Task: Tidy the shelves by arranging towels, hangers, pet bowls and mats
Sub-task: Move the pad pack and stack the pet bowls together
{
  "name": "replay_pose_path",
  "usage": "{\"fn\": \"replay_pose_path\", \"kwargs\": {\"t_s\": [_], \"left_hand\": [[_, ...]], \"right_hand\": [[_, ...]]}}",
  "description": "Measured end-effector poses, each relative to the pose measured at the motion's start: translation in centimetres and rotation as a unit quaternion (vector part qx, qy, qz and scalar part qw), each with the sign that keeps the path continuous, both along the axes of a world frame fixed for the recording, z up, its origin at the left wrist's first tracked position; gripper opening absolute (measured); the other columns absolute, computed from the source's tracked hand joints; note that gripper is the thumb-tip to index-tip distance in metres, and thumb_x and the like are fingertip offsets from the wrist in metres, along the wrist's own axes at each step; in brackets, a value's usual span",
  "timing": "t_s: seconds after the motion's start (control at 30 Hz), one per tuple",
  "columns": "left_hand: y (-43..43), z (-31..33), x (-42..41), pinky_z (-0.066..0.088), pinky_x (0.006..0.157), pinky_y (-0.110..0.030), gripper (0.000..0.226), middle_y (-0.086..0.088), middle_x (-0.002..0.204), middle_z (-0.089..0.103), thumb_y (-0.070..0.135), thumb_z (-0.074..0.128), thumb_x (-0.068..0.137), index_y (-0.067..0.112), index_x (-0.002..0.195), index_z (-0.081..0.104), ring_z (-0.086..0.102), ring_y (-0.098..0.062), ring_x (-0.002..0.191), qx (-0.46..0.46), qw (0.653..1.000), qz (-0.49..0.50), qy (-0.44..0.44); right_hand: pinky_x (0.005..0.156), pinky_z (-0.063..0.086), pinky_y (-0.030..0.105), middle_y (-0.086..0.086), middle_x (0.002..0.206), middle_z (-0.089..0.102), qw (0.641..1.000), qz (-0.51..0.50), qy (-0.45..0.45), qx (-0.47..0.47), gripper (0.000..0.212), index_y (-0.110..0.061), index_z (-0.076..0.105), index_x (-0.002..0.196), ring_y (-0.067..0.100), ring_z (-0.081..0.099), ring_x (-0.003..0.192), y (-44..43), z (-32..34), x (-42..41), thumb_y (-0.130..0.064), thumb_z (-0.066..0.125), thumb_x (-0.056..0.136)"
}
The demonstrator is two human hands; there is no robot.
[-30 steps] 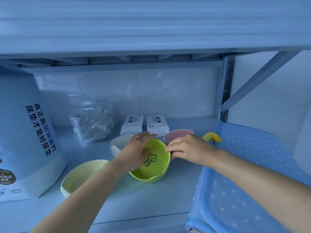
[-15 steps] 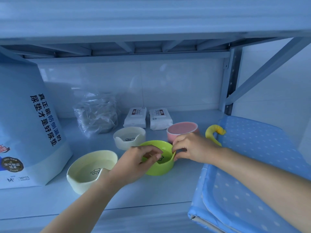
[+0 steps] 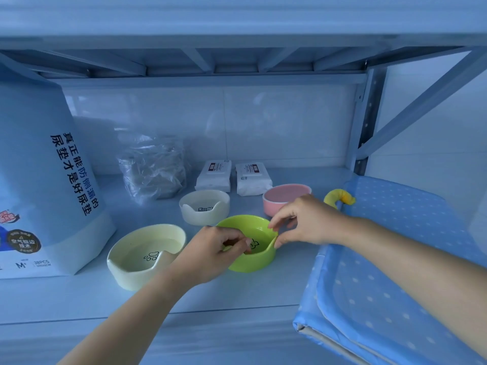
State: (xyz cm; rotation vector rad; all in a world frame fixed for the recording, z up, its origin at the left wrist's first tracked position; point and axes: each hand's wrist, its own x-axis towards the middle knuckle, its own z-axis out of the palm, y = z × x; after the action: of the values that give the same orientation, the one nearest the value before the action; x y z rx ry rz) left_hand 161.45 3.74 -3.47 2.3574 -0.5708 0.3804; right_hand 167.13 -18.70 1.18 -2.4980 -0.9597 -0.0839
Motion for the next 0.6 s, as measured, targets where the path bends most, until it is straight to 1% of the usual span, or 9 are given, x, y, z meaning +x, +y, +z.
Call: {"fn": "replay_pose_path", "kwargs": {"t_s": [0.07, 0.13, 0.17, 0.27, 0.3, 0.37, 0.43, 0.5, 0.6], "left_hand": [[-0.2, 0.5, 0.4, 0.037, 0.052, -0.018, 0.022, 0.002, 0.069, 0.066, 0.035, 0.056, 0.090, 0.032, 0.070, 0.066, 0.050, -0.010, 0.057, -0.009, 1.000, 0.006, 0.010], [-0.4, 1.0, 0.9, 0.044, 0.059, -0.021, 0.018, 0.009, 0.074, 0.069, 0.034, 0.056, 0.090, 0.033, 0.074, 0.066, 0.058, -0.008, 0.065, -0.028, 0.999, 0.013, 0.017], [-0.5, 1.3, 1.3, 0.045, 0.061, -0.020, 0.017, 0.012, 0.075, 0.069, 0.033, 0.057, 0.090, 0.035, 0.075, 0.066, 0.061, -0.008, 0.068, -0.031, 0.999, 0.015, 0.015], [-1.2, 2.0, 2.5, 0.046, 0.064, -0.018, 0.013, 0.016, 0.075, 0.066, 0.032, 0.058, 0.088, 0.037, 0.078, 0.066, 0.060, -0.006, 0.072, -0.007, 1.000, 0.028, -0.010], [-1.6, 2.4, 2.9, 0.045, 0.065, -0.014, 0.013, 0.019, 0.075, 0.065, 0.031, 0.059, 0.087, 0.036, 0.077, 0.065, 0.060, -0.003, 0.075, 0.004, 0.999, 0.028, -0.018], [-2.5, 3.1, 3.8, 0.041, 0.066, -0.005, 0.014, 0.026, 0.076, 0.064, 0.028, 0.060, 0.087, 0.036, 0.075, 0.064, 0.058, 0.005, 0.079, 0.024, 0.999, 0.021, -0.032], [-3.5, 4.0, 4.8, 0.038, 0.066, -0.001, 0.012, 0.028, 0.076, 0.063, 0.028, 0.061, 0.085, 0.036, 0.077, 0.064, 0.057, 0.008, 0.080, 0.040, 0.998, 0.017, -0.043], [-4.5, 4.6, 5.9, 0.039, 0.066, -0.004, 0.006, 0.028, 0.077, 0.062, 0.032, 0.062, 0.083, 0.035, 0.079, 0.065, 0.056, 0.007, 0.081, 0.062, 0.997, 0.021, -0.048], [-5.6, 4.9, 7.3, 0.046, 0.074, -0.020, 0.005, 0.024, 0.083, 0.061, 0.033, 0.064, 0.081, 0.038, 0.082, 0.062, 0.057, 0.002, 0.084, 0.093, 0.994, 0.041, -0.046]], "right_hand": [[0.071, 0.045, 0.003, -0.023, 0.081, 0.067, 0.999, -0.032, -0.001, 0.039, 0.035, -0.024, 0.073, 0.093, -0.015, 0.058, 0.078, -0.8, 0.7, 0.5, -0.034, 0.085, 0.062], [0.072, 0.047, 0.009, -0.029, 0.070, 0.064, 0.995, -0.075, -0.035, 0.053, 0.030, -0.028, 0.073, 0.091, -0.015, 0.058, 0.075, -1.9, 1.5, 1.1, -0.034, 0.084, 0.064], [0.076, 0.049, 0.015, -0.027, 0.072, 0.066, 0.993, -0.088, -0.054, 0.049, 0.026, -0.028, 0.073, 0.092, -0.011, 0.060, 0.077, -2.4, 1.8, 1.5, -0.031, 0.082, 0.067], [0.086, 0.051, 0.032, -0.004, 0.101, 0.071, 0.990, -0.086, -0.108, 0.025, 0.024, -0.019, 0.072, 0.101, 0.011, 0.063, 0.089, -3.6, 2.6, 2.6, -0.020, 0.074, 0.077], [0.086, 0.051, 0.035, -0.001, 0.104, 0.070, 0.989, -0.082, -0.123, 0.019, 0.024, -0.017, 0.071, 0.103, 0.015, 0.063, 0.090, -3.9, 2.7, 3.0, -0.017, 0.072, 0.079], [0.085, 0.051, 0.038, 0.001, 0.103, 0.070, 0.986, -0.079, -0.147, 0.019, 0.023, -0.016, 0.071, 0.103, 0.020, 0.063, 0.091, -4.4, 2.9, 3.5, -0.011, 0.067, 0.081], [0.084, 0.051, 0.039, 0.002, 0.100, 0.071, 0.985, -0.074, -0.156, 0.025, 0.023, -0.016, 0.071, 0.102, 0.021, 0.063, 0.091, -4.8, 2.9, 3.8, -0.008, 0.064, 0.082], [0.084, 0.051, 0.039, 0.003, 0.099, 0.071, 0.985, -0.067, -0.160, 0.017, 0.024, -0.015, 0.071, 0.102, 0.022, 0.063, 0.090, -5.2, 2.9, 4.0, -0.006, 0.063, 0.082], [0.085, 0.049, 0.036, 0.001, 0.101, 0.071, 0.984, -0.068, -0.165, 0.011, 0.022, -0.014, 0.071, 0.102, 0.019, 0.062, 0.092, -5.8, 3.1, 4.5, -0.010, 0.064, 0.082]]}}
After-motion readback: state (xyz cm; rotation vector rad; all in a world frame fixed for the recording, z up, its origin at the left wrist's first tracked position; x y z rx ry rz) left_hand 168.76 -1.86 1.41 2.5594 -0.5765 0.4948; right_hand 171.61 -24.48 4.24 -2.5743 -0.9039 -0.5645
